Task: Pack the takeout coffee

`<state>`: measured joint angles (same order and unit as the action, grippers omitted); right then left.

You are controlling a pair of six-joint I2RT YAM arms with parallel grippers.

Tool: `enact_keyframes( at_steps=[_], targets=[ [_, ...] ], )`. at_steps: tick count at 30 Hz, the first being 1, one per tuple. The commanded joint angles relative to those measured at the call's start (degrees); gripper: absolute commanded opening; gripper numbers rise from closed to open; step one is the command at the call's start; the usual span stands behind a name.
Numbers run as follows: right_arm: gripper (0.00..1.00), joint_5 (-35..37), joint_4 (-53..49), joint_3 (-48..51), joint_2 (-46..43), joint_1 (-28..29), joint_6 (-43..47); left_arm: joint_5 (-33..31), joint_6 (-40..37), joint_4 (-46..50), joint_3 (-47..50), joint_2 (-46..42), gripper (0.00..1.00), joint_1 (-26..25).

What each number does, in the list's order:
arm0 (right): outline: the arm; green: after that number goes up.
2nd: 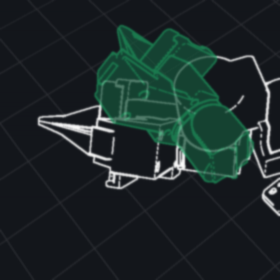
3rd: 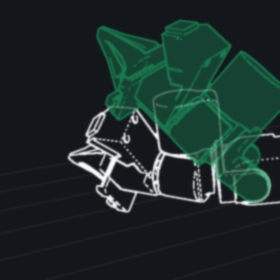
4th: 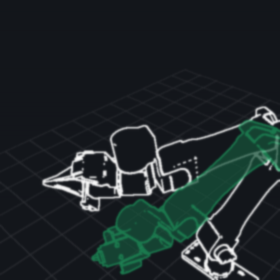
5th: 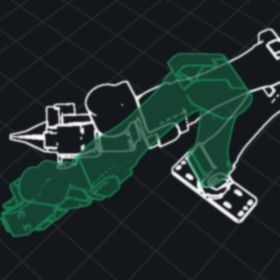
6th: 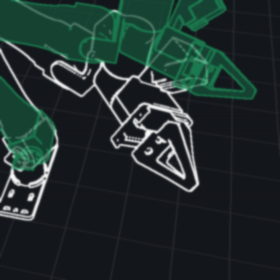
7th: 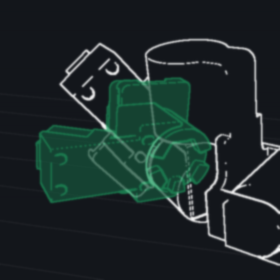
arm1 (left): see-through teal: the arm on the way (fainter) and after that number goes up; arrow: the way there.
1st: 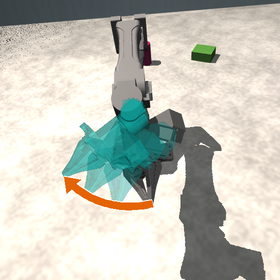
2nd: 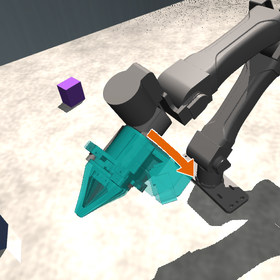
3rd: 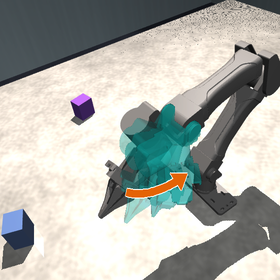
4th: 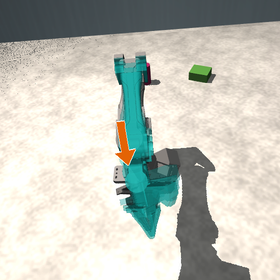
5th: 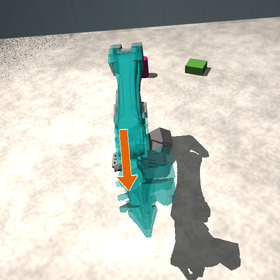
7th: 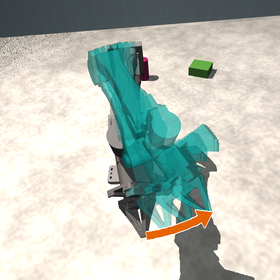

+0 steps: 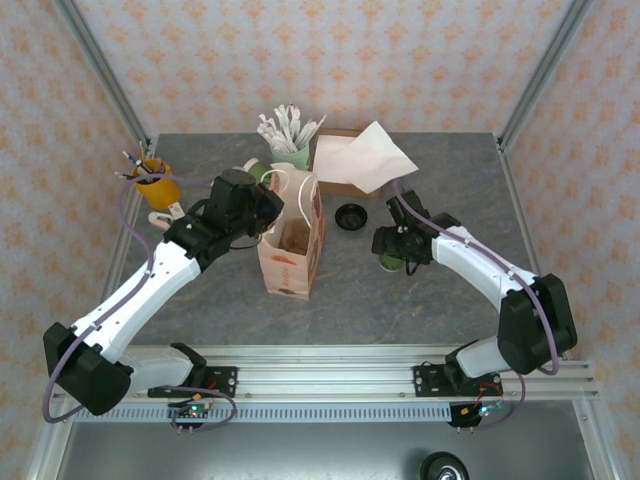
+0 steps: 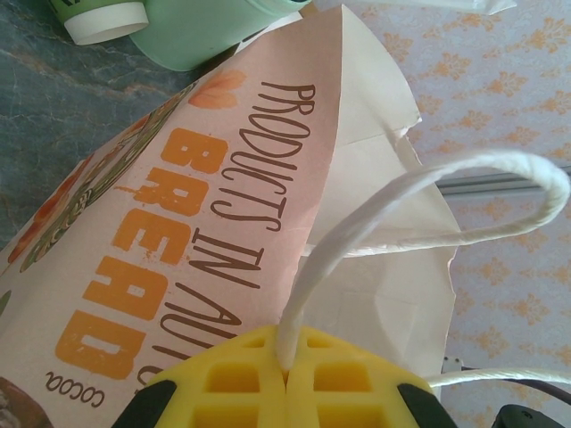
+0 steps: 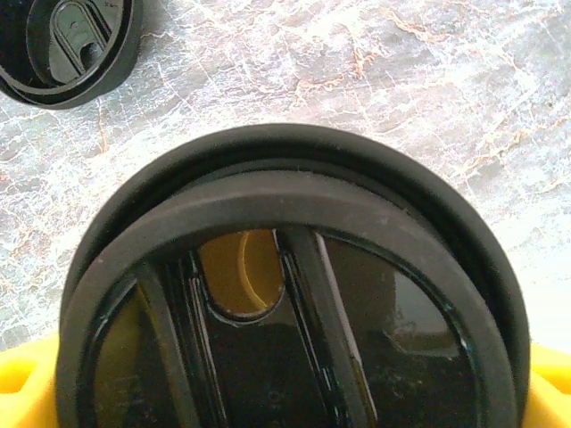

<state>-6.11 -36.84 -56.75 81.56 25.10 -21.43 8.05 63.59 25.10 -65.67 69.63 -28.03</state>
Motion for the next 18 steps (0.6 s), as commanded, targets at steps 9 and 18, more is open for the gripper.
enact_keyframes(
  at_steps=[9,18],
  targets=[
    [0.99,0.8,-14.0,-8.4,2.5,0.2,1.4,-3.9,-1.0,2.7,-0.7,-1.0,0.0,-0.4],
    [0.99,2.1,-22.8,-14.9,8.9,0.0,2.7,-4.9,-1.5,3.4,-0.7,-1.5,0.0,-0.3]
  ],
)
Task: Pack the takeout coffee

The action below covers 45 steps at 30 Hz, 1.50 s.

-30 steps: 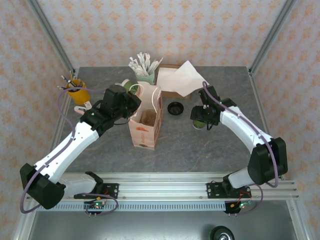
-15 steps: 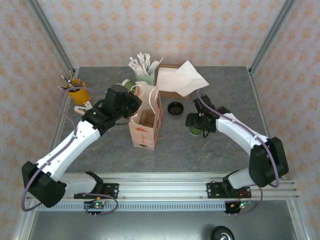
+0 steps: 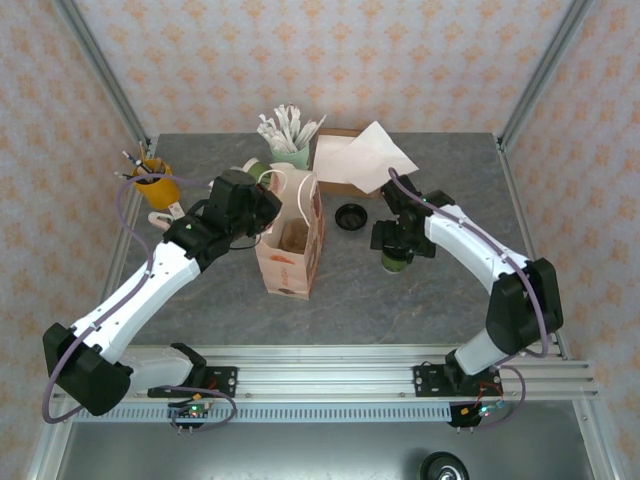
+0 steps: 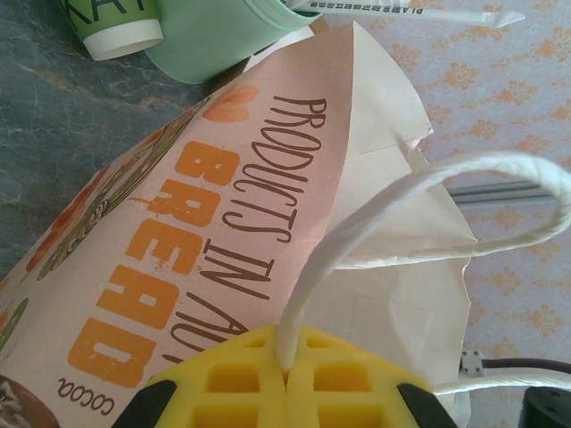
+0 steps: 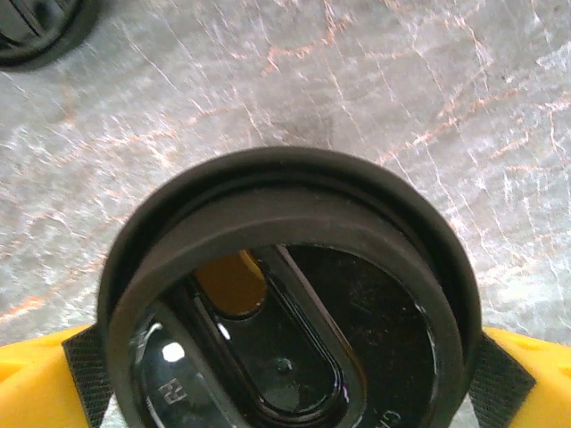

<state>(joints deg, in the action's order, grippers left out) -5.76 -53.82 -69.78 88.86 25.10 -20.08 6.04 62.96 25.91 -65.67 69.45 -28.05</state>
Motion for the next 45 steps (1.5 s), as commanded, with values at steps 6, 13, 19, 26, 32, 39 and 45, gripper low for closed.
enact_keyframes(
  at_steps=[6,13,19,26,32,39,45],
  targets=[
    [0.99,1.6,-7.0,-4.2,4.2,-0.2,3.0,-3.8,-0.9,3.1,-0.2,-2.2,0.0,-0.3],
    [1.0,-0.1,-5.8,-5.3,5.9,-1.7,4.1,-3.9,-0.7,3.0,0.4,-2.8,0.0,-0.3],
    [1.0,-0.7,-5.3,-6.6,7.6,-2.0,5.0,-2.6,-0.4,2.5,0.7,-2.3,0.0,-0.3],
    [0.99,-1.3,-4.7,-6.1,7.6,-2.1,5.0,-3.1,-0.6,2.6,0.5,-2.2,0.0,-0.3],
    [0.9,-1.1,-5.3,-6.4,7.2,-2.2,4.9,-3.1,-0.8,2.6,0.0,-1.7,0.0,-0.3],
    [0.76,-2.3,-8.4,-7.9,6.9,-2.3,5.3,0.0,-0.6,0.7,-0.3,-0.8,0.0,-0.4],
    [0.7,-2.7,-15.0,-13.5,4.1,-1.8,2.4,0.9,-0.3,-3.6,-1.1,-0.6,0.0,-2.9]
  ],
)
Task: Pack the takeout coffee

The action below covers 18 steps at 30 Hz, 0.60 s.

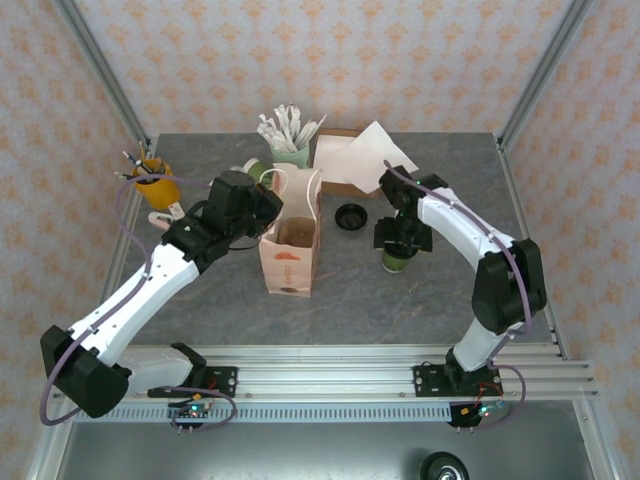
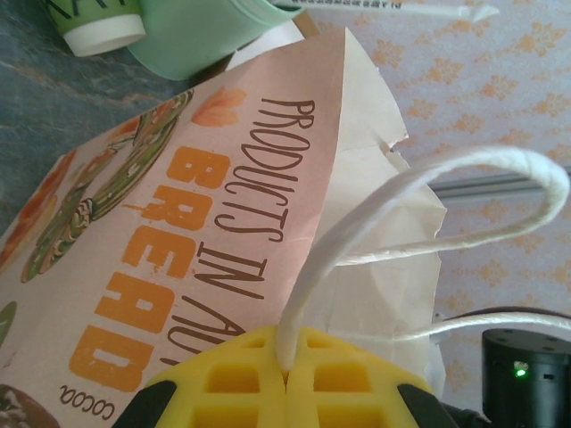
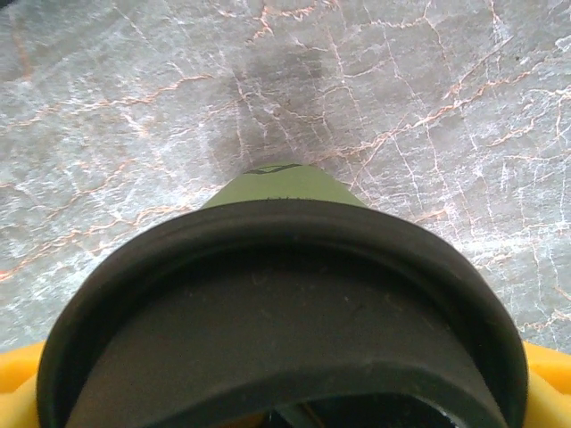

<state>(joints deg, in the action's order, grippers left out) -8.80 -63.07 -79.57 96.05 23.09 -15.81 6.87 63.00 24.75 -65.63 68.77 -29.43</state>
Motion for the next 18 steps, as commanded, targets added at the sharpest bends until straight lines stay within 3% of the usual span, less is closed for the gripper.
enact_keyframes(
  at_steps=[1,6,8,10,15,18],
  targets=[
    [0.7,0.7,-7.6,-5.4,-3.5,0.6,-2.7,-0.4,0.1,-3.6,-1.0,-0.1,0.0,-2.1],
    [0.69,2.0,-15.4,-14.8,-5.3,2.6,-7.9,-2.8,5.0,-7.5,2.7,-1.7,0.0,-3.4],
    [0.69,2.2,-17.3,-18.8,-6.0,3.4,-9.9,-3.4,4.3,-4.6,2.4,-2.0,0.0,-3.4],
    [0.69,3.1,-19.2,-23.4,-6.2,4.6,-11.5,-7.0,-2.0,3.8,-1.2,-2.9,0.35,-3.3],
    [0.68,4.3,-23.5,-33.4,-4.5,7.5,-13.7,-19.5,-19.5,21.1,-8.9,-8.5,0.57,-2.1],
    [0.68,5.8,-25.9,-39.9,-2.4,10.2,-14.6,-18.9,-30.1,24.5,-10.5,-13.0,0.76,0.4]
  ],
)
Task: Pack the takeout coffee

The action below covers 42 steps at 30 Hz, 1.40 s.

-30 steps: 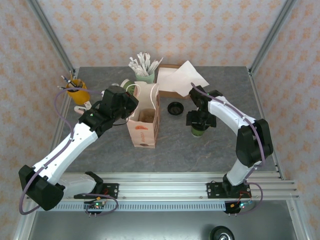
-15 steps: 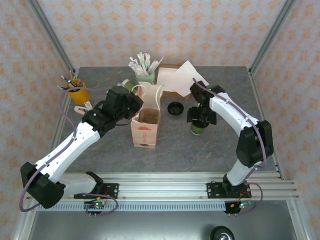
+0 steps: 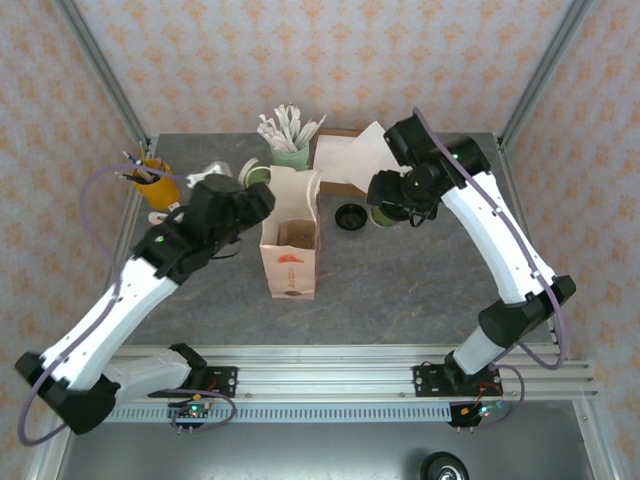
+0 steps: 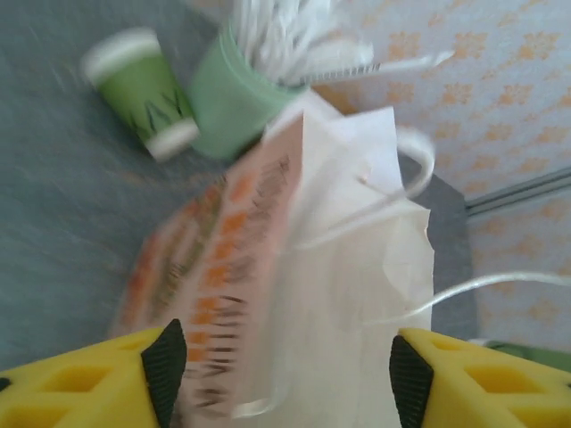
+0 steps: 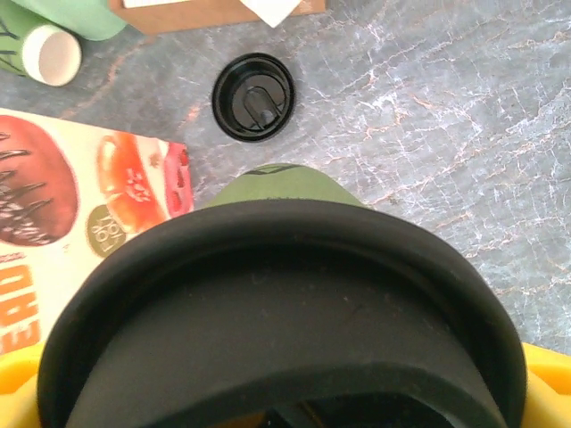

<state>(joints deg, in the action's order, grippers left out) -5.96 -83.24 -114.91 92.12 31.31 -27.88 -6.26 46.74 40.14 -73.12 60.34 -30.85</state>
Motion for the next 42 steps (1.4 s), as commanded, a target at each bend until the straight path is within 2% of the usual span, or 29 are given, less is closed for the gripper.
enact_keyframes(
  at_steps=[1,4,6,10,14,16,22,25,30,33,37,42],
  targets=[
    [0.68,3.6,-6.4,-7.0,2.4,2.8,-3.0,-4.1,-18.2,9.8,-4.0,-5.7,0.81,2.5],
    [0.67,6.0,-8.6,-15.3,5.1,5.6,-4.7,-1.5,-27.4,13.6,-9.1,-5.4,0.89,4.1],
    [0.67,8.7,-10.1,-21.9,7.3,8.1,-5.8,0.7,-30.2,17.2,-13.7,-2.1,0.9,5.7],
    [0.67,15.0,-13.8,-36.2,12.7,13.6,-7.5,7.1,-32.5,17.9,-19.6,5.9,0.9,7.3],
    [0.66,16.8,-10.6,-39.1,14.3,18.1,-8.4,8.8,-32.4,16.2,-22.7,12.3,0.9,7.4],
    [0.66,18.3,-7.2,-38.9,13.9,20.3,-8.0,9.3,-32.4,16.2,-23.9,15.0,0.83,7.4],
    [0.65,22.3,3.4,-36.8,11.4,24.1,-4.9,11.6,-28.1,14.2,-21.1,15.7,0.27,7.4],
    [0.65,20.5,8.1,-36.4,11.5,25.9,-3.3,11.9,-22.6,12.0,-18.4,13.8,0.0,7.4],
    [0.65,17.9,8.2,-37.2,14.7,27.9,-8.4,15.8,-6.5,12.7,-16.5,14.4,0.0,7.4],
    [0.64,18.4,5.5,-37.9,17.0,29.1,-10.9,14.7,-0.4,13.3,-14.5,14.0,0.0,7.3],
    [0.64,20.4,1.3,-37.1,18.2,30.1,-14.4,12.4,2.8,10.8,-11.0,11.0,0.0,7.3],
    [0.63,19.5,-0.7,-38.9,22.1,33.0,-18.0,12.0,2.2,10.8,-11.6,9.9,0.0,7.3]
  ],
)
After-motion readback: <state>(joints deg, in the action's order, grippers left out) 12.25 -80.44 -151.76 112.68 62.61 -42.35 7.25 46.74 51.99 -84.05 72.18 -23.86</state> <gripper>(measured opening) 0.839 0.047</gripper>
